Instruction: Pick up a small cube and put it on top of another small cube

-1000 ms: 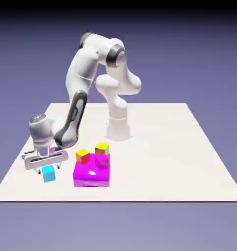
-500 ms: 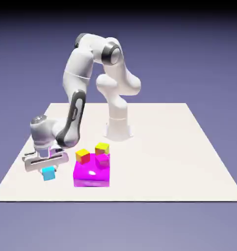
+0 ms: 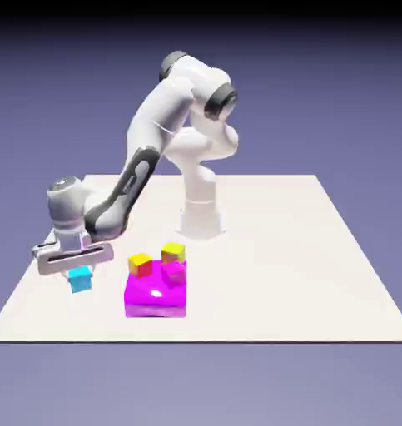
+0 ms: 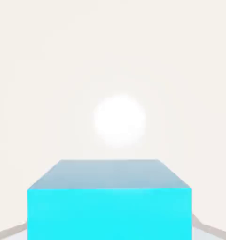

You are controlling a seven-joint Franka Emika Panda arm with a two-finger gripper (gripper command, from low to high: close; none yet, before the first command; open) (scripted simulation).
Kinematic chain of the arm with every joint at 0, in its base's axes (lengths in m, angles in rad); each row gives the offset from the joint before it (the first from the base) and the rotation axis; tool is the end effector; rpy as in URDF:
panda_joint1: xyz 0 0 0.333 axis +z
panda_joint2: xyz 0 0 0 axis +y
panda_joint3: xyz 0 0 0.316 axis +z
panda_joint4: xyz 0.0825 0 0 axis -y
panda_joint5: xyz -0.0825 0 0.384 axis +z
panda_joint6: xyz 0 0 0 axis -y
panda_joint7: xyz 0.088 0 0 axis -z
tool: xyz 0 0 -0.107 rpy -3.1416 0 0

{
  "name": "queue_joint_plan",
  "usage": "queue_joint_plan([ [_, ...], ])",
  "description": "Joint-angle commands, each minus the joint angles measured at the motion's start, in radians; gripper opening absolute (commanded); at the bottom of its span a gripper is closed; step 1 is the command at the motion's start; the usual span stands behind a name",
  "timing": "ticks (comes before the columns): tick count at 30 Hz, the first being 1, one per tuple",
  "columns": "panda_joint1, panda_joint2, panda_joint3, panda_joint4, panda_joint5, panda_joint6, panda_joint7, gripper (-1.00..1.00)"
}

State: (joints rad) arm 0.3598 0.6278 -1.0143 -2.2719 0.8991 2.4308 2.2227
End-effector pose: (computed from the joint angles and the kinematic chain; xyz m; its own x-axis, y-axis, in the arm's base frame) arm 0.3965 -0.3337 0.1990 -0.9239 0.3824 -0.0123 0.3822 0.9240 0.0121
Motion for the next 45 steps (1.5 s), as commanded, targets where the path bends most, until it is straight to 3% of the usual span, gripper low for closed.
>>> queue_joint_plan([
  [1, 0.027, 0.001, 0.027, 0.001, 0.009, -0.005, -0.037, -1.0],
  [25, -0.4, -0.255, 0.542, 0.018, -0.809, -0.086, -1.081, -1.0],
  [29, -0.432, -0.397, 0.645, -0.036, -0.911, -0.109, -1.225, -1.0],
  [42, -0.506, -0.868, 0.812, -0.346, -0.969, -0.083, -1.396, -1.0],
  [45, -0.552, -0.846, 0.774, -0.384, -0.974, -0.008, -1.372, -1.0],
])
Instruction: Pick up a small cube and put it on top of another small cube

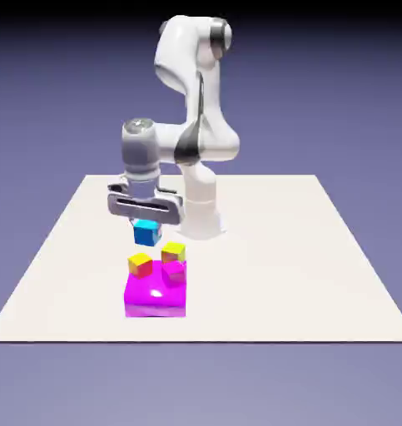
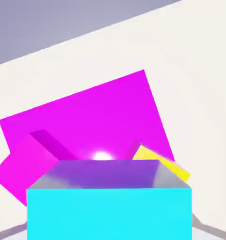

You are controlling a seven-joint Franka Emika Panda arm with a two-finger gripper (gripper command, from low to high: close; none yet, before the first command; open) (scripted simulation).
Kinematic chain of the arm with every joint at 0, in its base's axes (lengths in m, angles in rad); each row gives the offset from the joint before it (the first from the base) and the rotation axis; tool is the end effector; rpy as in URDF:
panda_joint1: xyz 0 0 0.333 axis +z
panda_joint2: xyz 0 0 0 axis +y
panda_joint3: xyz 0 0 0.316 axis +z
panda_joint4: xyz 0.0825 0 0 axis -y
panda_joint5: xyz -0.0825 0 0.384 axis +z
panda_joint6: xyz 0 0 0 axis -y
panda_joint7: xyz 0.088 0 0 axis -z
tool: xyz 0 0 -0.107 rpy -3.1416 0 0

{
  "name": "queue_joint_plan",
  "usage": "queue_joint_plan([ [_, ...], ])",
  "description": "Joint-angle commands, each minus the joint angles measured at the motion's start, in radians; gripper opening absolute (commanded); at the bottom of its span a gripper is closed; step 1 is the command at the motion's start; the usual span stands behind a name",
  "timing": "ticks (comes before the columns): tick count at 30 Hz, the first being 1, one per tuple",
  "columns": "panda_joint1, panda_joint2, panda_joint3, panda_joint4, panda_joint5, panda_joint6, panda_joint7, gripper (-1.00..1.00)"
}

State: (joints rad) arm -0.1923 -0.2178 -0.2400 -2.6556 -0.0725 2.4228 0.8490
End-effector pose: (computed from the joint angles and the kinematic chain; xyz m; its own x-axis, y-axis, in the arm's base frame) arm 0.3735 -0.1689 0.3092 0.3433 -0.9391 -0.0164 -0.9391 -0.3435 0.0115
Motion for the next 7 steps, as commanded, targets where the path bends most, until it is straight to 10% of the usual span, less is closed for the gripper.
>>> queue_joint_plan([
  [1, 0.0, 0.034, -0.001, -0.01, 0.006, 0.043, -0.005, -1.0],
  [4, 0.002, 0.12, -0.003, -0.036, 0.029, 0.154, -0.023, -1.0],
  [5, 0.002, 0.12, -0.003, -0.036, 0.029, 0.154, -0.023, 1.0],
  [7, 0.002, 0.086, -0.002, -0.026, 0.02, 0.11, -0.016, 1.0],
])
